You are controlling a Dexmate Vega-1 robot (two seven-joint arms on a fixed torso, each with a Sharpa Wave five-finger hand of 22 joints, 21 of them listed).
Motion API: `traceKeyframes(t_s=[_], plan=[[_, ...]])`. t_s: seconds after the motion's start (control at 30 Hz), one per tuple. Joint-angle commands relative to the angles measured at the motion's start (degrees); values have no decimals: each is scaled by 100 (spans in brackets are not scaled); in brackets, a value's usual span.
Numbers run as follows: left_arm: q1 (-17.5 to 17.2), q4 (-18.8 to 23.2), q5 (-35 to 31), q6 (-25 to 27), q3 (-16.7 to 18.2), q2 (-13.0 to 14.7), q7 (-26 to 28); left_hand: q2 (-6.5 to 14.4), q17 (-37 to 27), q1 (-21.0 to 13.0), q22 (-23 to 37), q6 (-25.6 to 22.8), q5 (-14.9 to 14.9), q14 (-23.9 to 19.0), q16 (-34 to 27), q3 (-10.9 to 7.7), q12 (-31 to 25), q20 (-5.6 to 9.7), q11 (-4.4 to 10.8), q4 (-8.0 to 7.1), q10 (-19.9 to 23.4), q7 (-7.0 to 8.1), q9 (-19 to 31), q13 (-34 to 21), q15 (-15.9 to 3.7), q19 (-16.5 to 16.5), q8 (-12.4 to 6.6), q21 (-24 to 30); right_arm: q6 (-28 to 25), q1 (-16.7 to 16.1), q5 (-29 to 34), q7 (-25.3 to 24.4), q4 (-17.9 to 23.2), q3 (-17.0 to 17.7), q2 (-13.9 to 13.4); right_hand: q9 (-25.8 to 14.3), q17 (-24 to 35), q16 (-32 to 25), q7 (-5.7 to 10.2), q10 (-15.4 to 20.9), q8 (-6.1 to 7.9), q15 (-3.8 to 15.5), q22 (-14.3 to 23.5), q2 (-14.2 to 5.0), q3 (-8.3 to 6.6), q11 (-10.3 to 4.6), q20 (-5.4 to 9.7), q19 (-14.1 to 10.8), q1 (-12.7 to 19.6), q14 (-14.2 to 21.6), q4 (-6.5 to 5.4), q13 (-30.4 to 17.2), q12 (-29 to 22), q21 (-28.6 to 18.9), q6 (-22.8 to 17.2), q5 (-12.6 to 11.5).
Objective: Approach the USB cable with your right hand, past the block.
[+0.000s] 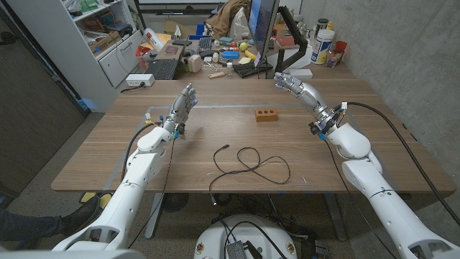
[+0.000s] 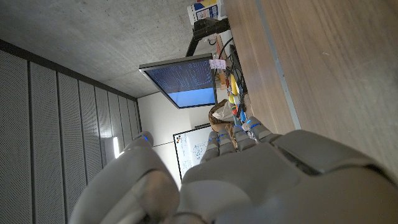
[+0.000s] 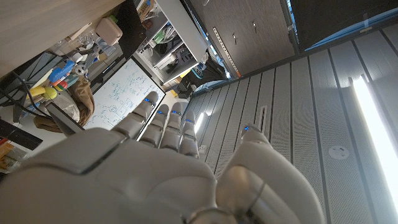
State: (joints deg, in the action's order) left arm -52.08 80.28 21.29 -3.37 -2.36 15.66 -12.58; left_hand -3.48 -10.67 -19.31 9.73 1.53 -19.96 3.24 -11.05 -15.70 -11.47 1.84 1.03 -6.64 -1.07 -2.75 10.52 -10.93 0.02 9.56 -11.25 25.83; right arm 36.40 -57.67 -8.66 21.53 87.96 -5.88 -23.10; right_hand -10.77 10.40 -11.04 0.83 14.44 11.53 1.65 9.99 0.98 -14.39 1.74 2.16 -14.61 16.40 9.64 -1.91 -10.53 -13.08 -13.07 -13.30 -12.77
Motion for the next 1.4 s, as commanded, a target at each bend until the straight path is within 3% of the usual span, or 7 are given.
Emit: traceKeyframes(t_s=[0.03,0.37,0.93,1.4], plan=[[-19,44,12,-2,-8,-1,3,59,-5,-4,19,-22,-27,28,-20,23,-28,18,23,-7,12,-3,15,-9,21,-24,-10,-15,436,-88,777,-354,36,44,-19,-30,18,-20,39,70,33,19,23,57,38,-4,178,-65,4,44,-8,-30,-23,21,-53,-55],[-9,37,6,17,-30,13,-24,66,-5,-8,20,-30,-26,23,-21,34,-27,15,40,-5,12,0,15,-7,20,-34,-10,-42,609,-92,848,-292,10,25,-94,-31,19,-36,79,144,31,74,23,78,62,-16,181,-99,-8,124,-2,-30,-43,34,-72,-90],[-17,145,-12,72,-48,48,-8,78,-5,-13,22,-30,-24,22,-20,51,-25,7,41,-2,9,4,15,-6,17,-39,-7,-90,962,-187,1588,-515,124,191,-204,-32,19,-42,139,234,35,123,24,98,94,-87,187,-130,-25,219,5,-32,-62,61,-116,-150],[5,134,-11,49,-74,41,-37,86,-5,-17,23,-30,-23,23,-18,65,-27,5,44,-1,13,8,15,-5,19,-49,-5,-125,1130,-266,2193,-693,296,340,-286,-33,19,-33,164,288,37,147,24,94,107,-63,185,-138,-25,258,13,-33,-69,86,-149,-202]])
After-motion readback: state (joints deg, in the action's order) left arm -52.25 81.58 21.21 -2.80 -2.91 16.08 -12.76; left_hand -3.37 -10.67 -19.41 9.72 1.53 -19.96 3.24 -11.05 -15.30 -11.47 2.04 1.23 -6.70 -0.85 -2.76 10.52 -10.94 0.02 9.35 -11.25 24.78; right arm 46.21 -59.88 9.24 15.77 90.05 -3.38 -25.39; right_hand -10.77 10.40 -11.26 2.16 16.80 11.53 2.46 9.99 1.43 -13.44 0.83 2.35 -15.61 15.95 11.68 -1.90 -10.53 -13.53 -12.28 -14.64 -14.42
